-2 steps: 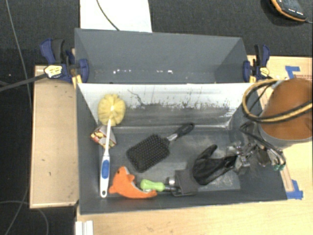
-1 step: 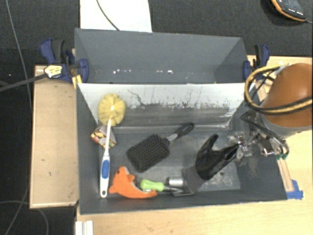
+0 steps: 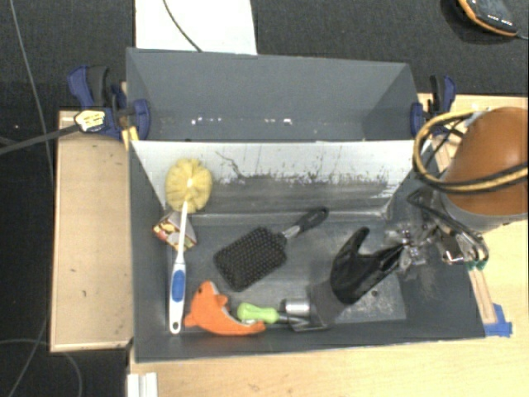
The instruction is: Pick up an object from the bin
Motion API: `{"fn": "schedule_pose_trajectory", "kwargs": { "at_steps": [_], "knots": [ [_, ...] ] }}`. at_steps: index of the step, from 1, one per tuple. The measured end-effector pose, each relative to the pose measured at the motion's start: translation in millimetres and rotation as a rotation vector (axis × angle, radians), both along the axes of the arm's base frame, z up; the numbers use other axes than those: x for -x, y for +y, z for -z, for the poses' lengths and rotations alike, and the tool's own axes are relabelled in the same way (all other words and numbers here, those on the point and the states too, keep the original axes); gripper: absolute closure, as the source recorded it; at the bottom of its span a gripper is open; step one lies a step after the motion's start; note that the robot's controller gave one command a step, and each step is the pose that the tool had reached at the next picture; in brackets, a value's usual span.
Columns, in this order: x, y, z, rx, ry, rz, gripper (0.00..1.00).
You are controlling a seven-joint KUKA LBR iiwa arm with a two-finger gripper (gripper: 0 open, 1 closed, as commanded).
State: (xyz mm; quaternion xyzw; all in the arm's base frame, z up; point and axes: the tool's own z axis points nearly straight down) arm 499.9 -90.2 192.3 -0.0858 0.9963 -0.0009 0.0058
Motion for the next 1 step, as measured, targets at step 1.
{"fn": "schedule_pose_trajectory", "kwargs": {
  "at_steps": [1],
  "knots": [
    [-4.6, -4.5, -28.5, 0.003, -0.006, -0.182, 1.00]
  ]
}}
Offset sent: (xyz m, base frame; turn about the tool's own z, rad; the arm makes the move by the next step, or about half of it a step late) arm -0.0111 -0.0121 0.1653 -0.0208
